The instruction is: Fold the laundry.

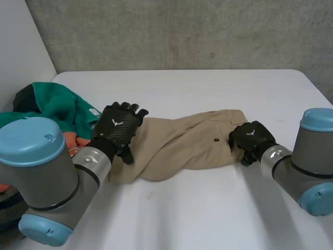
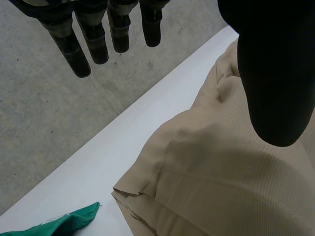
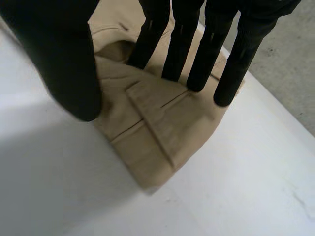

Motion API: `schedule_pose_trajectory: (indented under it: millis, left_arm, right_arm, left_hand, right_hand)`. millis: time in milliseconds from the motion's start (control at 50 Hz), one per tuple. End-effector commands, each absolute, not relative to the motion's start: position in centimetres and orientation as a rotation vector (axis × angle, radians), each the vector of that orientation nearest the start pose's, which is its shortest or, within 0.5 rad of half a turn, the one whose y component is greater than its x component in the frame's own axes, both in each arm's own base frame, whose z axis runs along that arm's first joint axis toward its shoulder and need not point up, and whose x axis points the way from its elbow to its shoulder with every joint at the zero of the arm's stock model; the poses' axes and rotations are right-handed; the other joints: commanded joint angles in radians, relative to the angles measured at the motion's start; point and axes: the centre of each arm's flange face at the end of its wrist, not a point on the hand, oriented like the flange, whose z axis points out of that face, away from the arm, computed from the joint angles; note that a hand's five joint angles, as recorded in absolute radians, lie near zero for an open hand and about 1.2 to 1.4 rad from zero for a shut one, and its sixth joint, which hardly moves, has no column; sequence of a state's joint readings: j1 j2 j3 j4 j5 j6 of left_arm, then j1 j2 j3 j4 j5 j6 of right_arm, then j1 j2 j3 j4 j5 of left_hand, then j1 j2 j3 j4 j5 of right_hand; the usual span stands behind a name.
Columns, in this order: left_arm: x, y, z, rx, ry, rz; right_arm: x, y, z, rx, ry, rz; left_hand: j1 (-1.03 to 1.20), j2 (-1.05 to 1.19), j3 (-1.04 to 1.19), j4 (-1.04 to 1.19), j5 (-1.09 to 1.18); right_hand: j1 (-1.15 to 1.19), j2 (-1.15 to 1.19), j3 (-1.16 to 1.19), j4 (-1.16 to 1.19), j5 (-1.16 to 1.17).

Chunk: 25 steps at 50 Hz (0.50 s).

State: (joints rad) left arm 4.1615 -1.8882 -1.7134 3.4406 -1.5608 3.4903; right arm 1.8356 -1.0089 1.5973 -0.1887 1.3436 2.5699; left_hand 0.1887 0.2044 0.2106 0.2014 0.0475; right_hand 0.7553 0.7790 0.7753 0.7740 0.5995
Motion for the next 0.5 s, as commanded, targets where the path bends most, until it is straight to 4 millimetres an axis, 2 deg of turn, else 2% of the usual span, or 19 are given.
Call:
schedule_pose_trajectory:
  millis: [20,180,260,280,340,380,420,440,500]
  left_arm:
    - [-29.3,-22.2,19.1,1.096,2.247,-2.125]
    - [-29.0,-21.8,19.7,1.077,2.234,-2.138]
    - [-28.6,-21.8,20.1,1.058,2.228,-2.144]
    - [-28.4,-21.7,20.1,1.050,2.230,-2.143]
    - [-28.1,-21.7,20.3,1.037,2.232,-2.144]
    - [-27.9,-21.6,20.4,1.028,2.236,-2.146]
    - [-27.7,-21.6,20.4,1.019,2.239,-2.146]
    - [-27.6,-21.6,20.4,1.013,2.239,-2.147]
    - [-27.6,-21.6,20.5,1.008,2.242,-2.151]
  right_arm:
    - [23.6,-31.6,13.6,-1.188,2.244,-1.895]
    - [20.3,-32.4,16.8,-1.106,2.322,-2.006]
    - [18.1,-32.4,18.0,-1.173,2.422,-1.976]
    - [17.5,-32.3,18.5,-1.239,2.455,-1.959]
    - [17.4,-31.9,19.4,-1.375,2.448,-1.948]
    - [18.9,-31.2,20.5,-1.470,2.357,-2.000]
    - [21.1,-30.1,21.2,-1.520,2.222,-2.046]
    - [23.3,-28.8,21.7,-1.567,2.073,-2.092]
    - [26.9,-26.1,22.2,-1.646,1.808,-2.137]
  left_hand:
    - [-0.014,-0.030,-0.036,-0.027,-0.048]
    - [-0.014,-0.030,-0.036,-0.027,-0.048]
    - [-0.014,-0.030,-0.036,-0.027,-0.048]
    - [-0.014,-0.030,-0.036,-0.027,-0.048]
    - [-0.014,-0.030,-0.036,-0.027,-0.048]
    - [-0.014,-0.030,-0.036,-0.027,-0.048]
    - [-0.014,-0.030,-0.036,-0.027,-0.048]
    - [-0.014,-0.030,-0.036,-0.027,-0.048]
    - [-0.014,-0.030,-0.036,-0.027,-0.048]
  right_hand:
    - [0.641,0.617,0.621,0.622,0.622]
    - [0.641,0.617,0.621,0.622,0.622]
    - [0.641,0.617,0.621,0.622,0.622]
    - [0.641,0.617,0.621,0.622,0.622]
    - [0.641,0.617,0.621,0.622,0.622]
    - [0.641,0.617,0.621,0.622,0.622]
    - [0.641,0.617,0.621,0.622,0.622]
    - [0.641,0.617,0.621,0.622,0.622]
    - [0.641,0.617,0.621,0.622,0.622]
